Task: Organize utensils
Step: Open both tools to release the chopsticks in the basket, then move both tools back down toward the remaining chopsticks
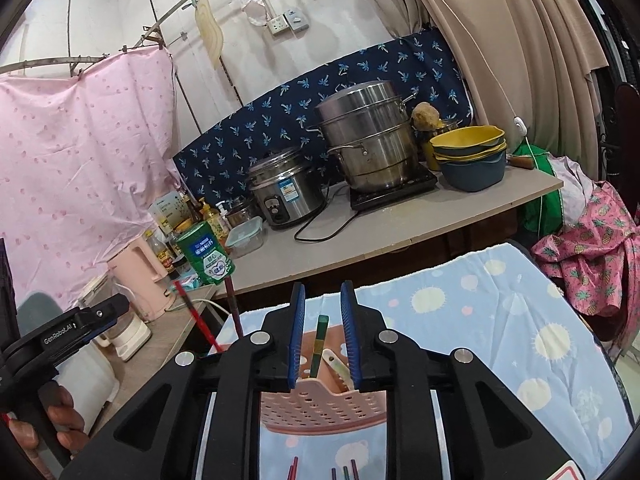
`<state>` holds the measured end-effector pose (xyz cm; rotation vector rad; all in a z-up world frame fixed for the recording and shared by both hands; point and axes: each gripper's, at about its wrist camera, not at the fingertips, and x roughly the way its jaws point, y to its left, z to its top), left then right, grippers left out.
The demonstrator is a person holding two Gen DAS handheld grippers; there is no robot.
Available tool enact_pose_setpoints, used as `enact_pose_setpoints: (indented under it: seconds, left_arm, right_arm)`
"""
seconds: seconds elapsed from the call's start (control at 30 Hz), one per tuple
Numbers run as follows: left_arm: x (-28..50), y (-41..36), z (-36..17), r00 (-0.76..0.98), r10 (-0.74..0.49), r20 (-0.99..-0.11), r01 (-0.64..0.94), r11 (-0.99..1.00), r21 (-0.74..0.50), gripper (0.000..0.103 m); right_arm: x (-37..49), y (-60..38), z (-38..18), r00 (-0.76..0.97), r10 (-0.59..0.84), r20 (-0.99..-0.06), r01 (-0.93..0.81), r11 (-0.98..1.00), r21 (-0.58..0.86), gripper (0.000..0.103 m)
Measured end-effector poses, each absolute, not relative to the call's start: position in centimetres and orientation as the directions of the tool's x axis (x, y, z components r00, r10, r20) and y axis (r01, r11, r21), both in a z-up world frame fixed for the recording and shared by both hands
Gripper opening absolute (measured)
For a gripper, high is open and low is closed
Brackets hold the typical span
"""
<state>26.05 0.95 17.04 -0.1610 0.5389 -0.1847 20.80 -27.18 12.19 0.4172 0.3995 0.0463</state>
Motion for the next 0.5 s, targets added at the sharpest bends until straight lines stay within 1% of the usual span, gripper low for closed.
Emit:
enact_pose_setpoints:
  seconds: [0.17, 0.37, 0.5]
  left_arm:
    - [23.4, 1.2, 15.5, 0.816, -0.235, -0.528, 0.148, 0.968, -0.202, 0.054]
    - [19.2, 0.5, 11.6, 0.746, -0.259, -0.613, 0.176, 0.965, -0.194, 0.055]
    - [16.0, 0.0, 8.2, 0.690, -0.265, -0.674, 0.194, 0.964, -0.181, 0.055]
  right_arm:
    - [17.8, -27.0, 10.7, 0.900, 0.154, -0.408, 0.038, 0.905, 0.424, 0.019]
    - [13.2, -26.2, 7.3, 0.853, 0.195, -0.485, 0.047, 0.895, 0.444, 0.020]
    - [9.9, -25.2, 4.5, 0.806, 0.213, -0.553, 0.050, 0.906, 0.421, 0.020]
